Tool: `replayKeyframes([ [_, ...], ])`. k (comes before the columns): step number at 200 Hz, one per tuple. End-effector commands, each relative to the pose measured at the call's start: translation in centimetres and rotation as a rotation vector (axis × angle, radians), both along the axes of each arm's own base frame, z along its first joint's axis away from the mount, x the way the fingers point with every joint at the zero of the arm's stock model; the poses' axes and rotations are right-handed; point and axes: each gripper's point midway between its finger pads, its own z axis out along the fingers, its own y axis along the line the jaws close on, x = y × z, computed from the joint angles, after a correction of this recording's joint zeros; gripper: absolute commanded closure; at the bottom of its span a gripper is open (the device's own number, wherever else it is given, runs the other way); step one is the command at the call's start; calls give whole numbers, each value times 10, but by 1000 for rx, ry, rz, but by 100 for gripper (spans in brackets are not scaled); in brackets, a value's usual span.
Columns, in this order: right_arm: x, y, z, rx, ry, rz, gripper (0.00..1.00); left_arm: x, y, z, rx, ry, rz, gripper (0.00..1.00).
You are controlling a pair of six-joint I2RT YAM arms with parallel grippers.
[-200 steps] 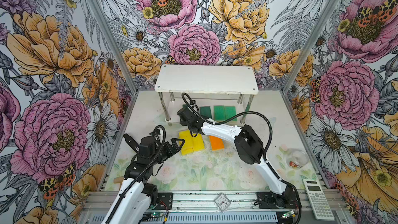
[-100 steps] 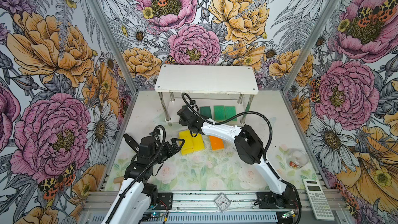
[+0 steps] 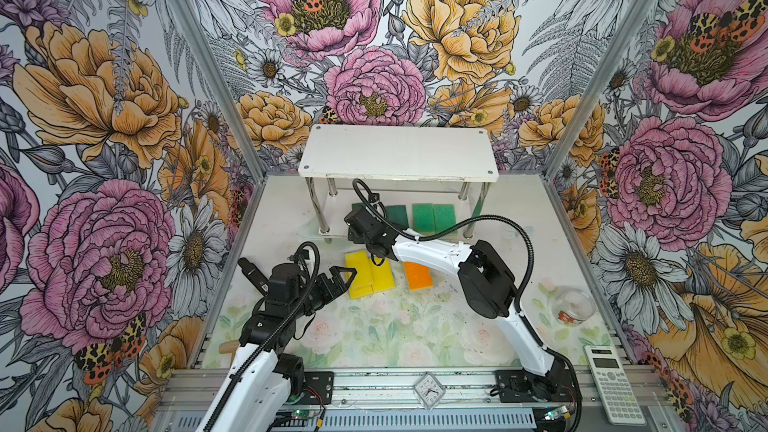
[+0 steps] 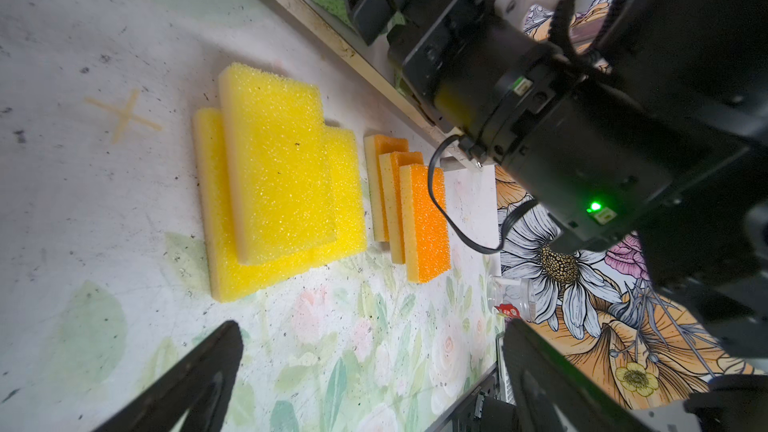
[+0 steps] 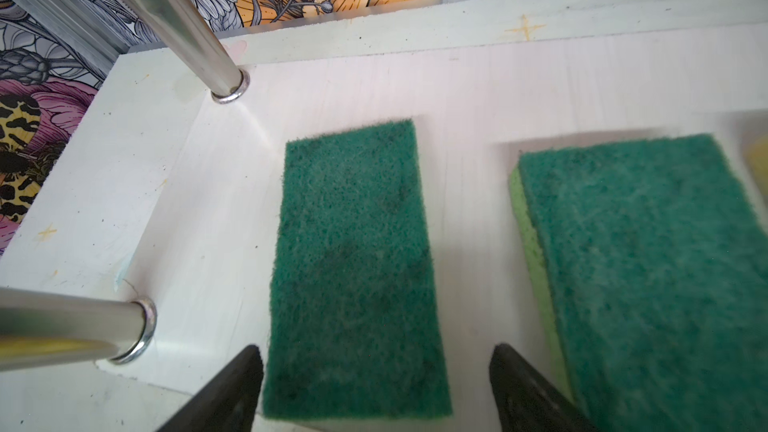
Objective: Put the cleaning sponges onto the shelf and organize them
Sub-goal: 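Withdraw the right gripper from the shelf toward the orange sponges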
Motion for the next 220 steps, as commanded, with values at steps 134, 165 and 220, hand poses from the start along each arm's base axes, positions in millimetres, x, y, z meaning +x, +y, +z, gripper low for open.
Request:
replayKeyframes([
  [134,-102,-23,67,-25,33,463,11,-1,2,6,9,-30,0,1],
  [165,-128,-48,62,-65,43,502,9,0,3,4,12,-20,7,1],
  [220,-159,-94,50,-93,65,478,8,0,5,-2,14,1,26,1],
])
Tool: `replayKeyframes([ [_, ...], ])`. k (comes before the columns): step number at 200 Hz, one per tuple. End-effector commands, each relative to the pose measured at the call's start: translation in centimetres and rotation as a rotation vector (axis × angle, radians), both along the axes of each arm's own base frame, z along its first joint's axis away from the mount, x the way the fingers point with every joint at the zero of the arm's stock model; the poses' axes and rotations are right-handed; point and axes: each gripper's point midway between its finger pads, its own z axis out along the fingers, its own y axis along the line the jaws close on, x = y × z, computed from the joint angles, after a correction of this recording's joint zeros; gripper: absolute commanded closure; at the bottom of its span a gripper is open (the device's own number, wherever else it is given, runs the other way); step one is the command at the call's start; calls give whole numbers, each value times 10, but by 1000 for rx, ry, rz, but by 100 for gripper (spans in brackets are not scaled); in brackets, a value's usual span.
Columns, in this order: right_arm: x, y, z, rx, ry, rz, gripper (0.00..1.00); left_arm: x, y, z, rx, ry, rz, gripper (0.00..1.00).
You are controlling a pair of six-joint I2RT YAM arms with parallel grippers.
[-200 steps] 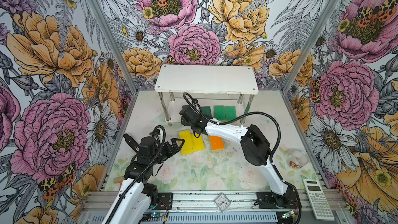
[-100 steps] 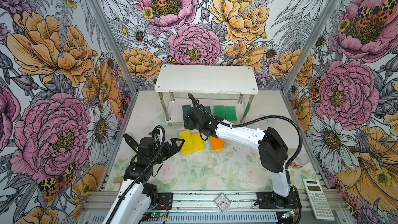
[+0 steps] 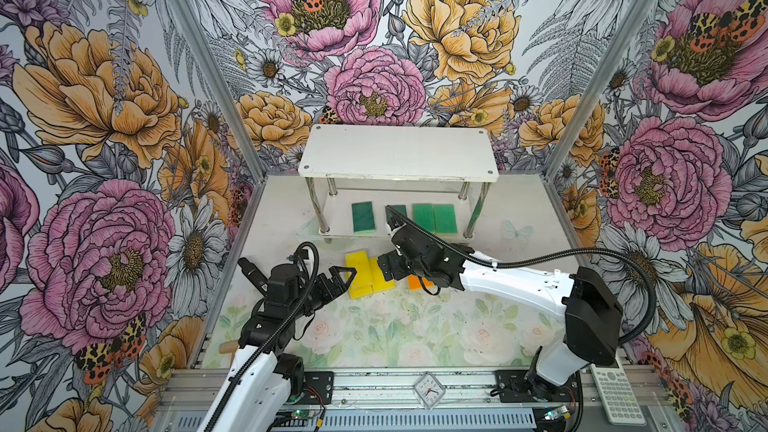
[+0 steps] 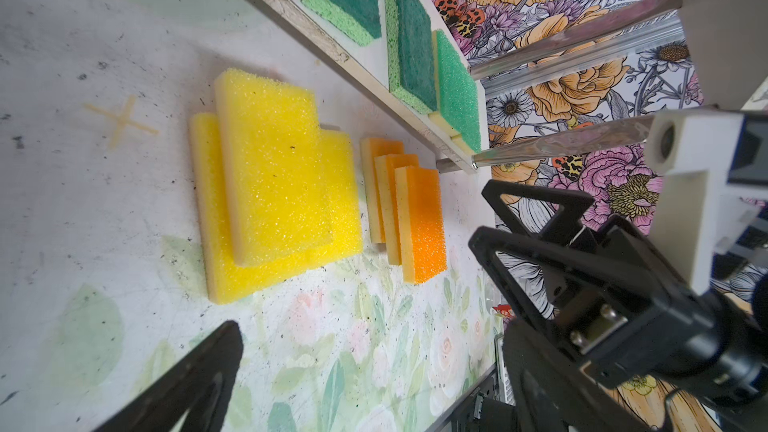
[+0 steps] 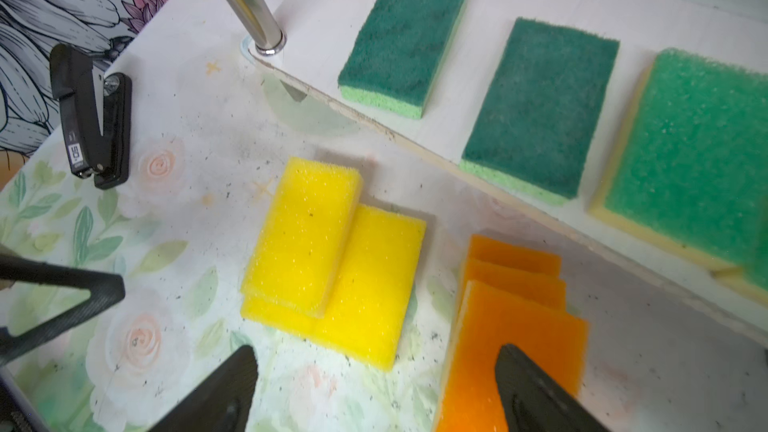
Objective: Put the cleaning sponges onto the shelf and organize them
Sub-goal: 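Withdraw the right gripper from the shelf toward the orange sponges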
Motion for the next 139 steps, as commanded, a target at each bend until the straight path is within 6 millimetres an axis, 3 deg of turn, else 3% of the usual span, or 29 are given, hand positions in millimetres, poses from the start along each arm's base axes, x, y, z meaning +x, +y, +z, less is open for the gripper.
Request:
replayKeyframes([
  [1,-11,-10,6,7,-18,7,8,1,5,-4,16,10,25,1],
  [68,-30,-45,-17,-32,0,-51,8,1,9,-12,15,33,62,1],
  [109,-26,-74,-27,-76,-36,-163,10,-1,10,-15,-6,47,84,1],
  [139,-26,-77,-38,-104,-25,-180,12,-3,9,-18,-26,51,94,1],
])
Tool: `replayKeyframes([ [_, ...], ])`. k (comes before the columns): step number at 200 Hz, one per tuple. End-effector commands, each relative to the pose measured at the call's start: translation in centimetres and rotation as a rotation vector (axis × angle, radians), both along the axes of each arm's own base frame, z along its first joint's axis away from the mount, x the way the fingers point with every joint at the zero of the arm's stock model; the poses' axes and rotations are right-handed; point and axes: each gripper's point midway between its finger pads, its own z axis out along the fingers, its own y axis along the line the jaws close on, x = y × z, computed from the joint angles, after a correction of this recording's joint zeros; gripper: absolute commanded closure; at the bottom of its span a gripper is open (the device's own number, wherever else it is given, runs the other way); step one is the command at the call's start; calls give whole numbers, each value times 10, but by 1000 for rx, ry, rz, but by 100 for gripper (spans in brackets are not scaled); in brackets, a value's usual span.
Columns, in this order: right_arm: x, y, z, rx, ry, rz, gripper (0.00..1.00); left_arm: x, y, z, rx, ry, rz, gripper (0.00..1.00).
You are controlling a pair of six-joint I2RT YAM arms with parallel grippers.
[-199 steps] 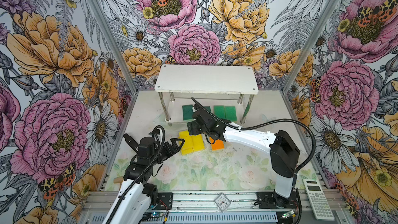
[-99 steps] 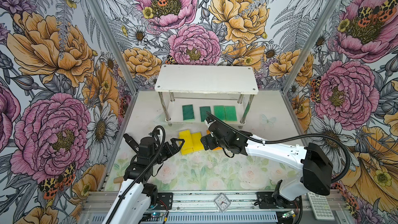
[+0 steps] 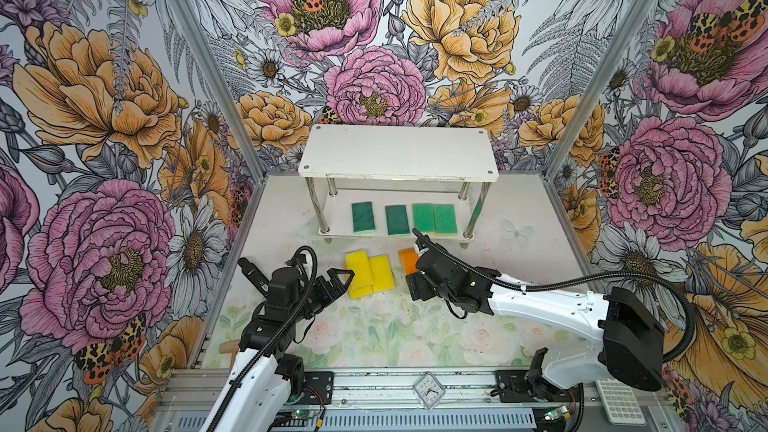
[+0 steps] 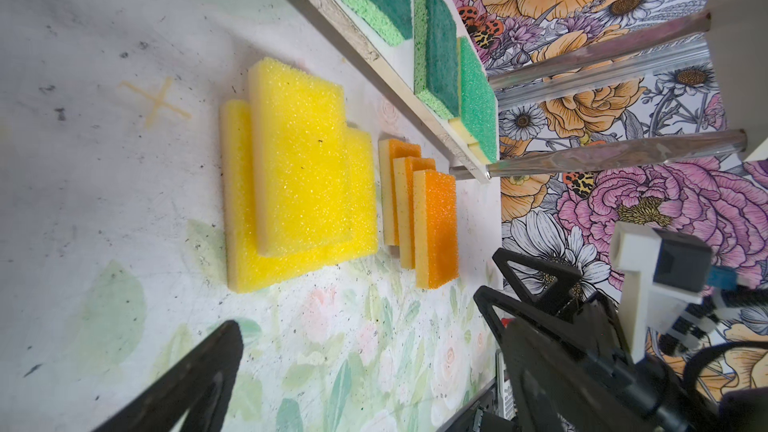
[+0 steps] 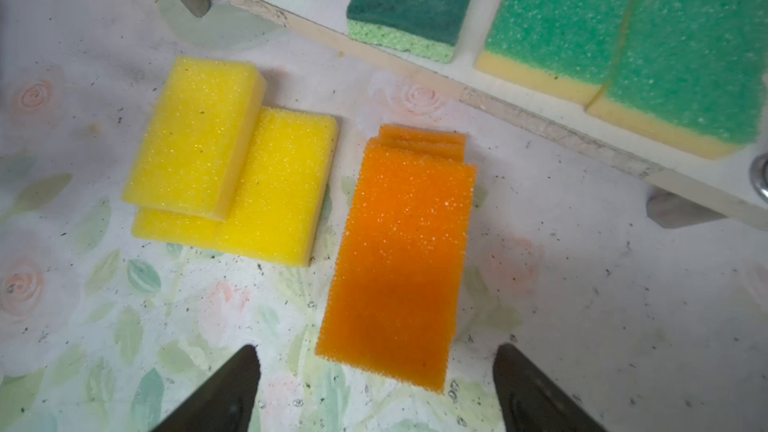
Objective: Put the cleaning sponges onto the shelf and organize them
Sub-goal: 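Withdraw the right gripper from the shelf toward the orange sponges, then lower the right gripper onto the top orange sponge and close it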
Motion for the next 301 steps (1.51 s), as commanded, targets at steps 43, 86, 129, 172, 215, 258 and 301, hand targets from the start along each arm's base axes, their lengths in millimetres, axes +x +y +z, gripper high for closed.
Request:
replayKeyframes([
  [43,4,-5,-15,-27,6,-63,13,1,-1,-2,-22,-4,24,1],
  [86,2,-4,-19,-20,20,-64,15,0,-2,-3,-26,3,21,1],
  [129,-2,2,-26,4,45,-67,17,0,-4,-3,-36,0,15,1],
  [172,-6,9,-32,6,54,-65,17,-1,-5,-4,-43,3,8,1],
  [215,-6,10,-40,-10,63,-78,14,-2,-6,-6,-44,7,5,1],
  [258,-3,9,-47,-35,60,-93,14,-3,-6,-7,-45,9,5,1],
  [301,2,7,-48,-42,45,-123,15,-2,-5,-8,-42,11,10,1],
])
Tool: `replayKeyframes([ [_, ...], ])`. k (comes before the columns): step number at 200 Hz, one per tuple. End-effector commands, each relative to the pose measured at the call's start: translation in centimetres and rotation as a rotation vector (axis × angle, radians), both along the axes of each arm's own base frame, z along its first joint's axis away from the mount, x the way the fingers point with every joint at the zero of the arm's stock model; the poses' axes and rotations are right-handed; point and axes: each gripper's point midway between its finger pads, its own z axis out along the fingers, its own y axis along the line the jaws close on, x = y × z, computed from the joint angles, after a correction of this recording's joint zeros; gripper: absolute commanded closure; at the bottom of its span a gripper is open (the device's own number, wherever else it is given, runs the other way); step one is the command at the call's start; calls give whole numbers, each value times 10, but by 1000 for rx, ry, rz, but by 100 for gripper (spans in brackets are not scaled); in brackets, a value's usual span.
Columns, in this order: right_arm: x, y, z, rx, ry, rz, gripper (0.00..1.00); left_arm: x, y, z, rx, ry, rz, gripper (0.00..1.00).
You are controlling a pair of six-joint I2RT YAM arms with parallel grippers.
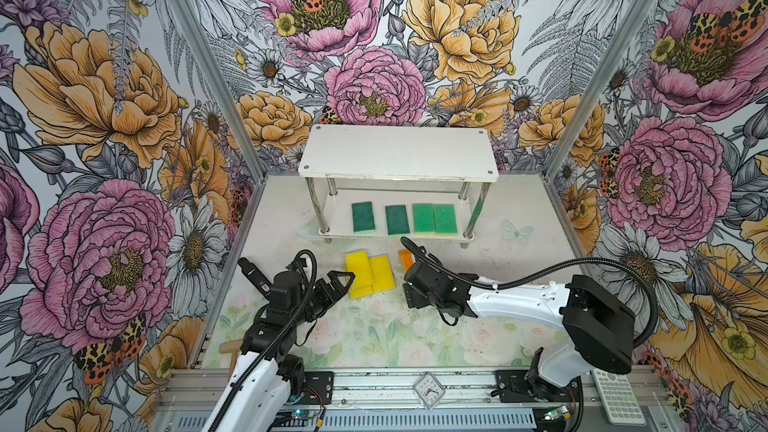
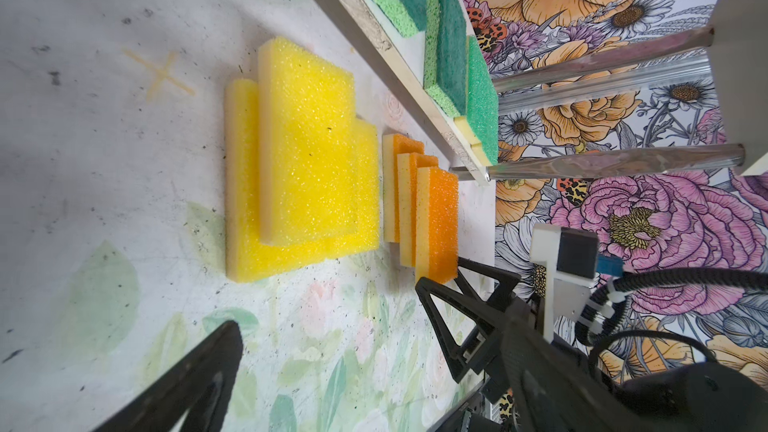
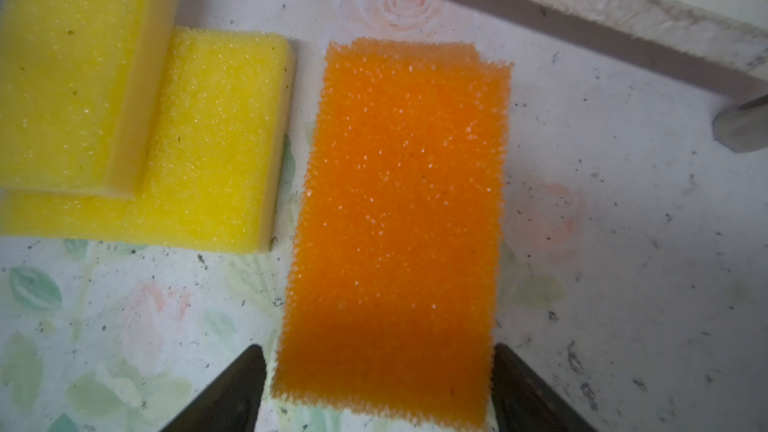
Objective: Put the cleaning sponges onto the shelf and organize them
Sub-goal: 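Lower the right gripper onto the top orange sponge and close it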
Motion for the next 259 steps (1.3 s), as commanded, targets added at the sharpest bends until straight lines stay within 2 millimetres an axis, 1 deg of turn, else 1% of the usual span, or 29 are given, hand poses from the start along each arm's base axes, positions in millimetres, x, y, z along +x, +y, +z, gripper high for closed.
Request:
replayKeyframes([
  [1,8,3,7,13,-42,-36,15,1,-2,1,-6,-19,-3,1],
  [50,12,3,8,16,-61,-53,19,1,-2,0,-6,-20,-3,1],
  [101,14,3,7,10,-65,-62,22,1,-2,-2,-7,-17,-2,1],
  [192,16,6,9,15,-73,-55,35,2,-2,-3,-9,-18,2,1],
  [259,18,6,15,34,-74,-53,42,2,-2,-4,-11,-18,0,1],
])
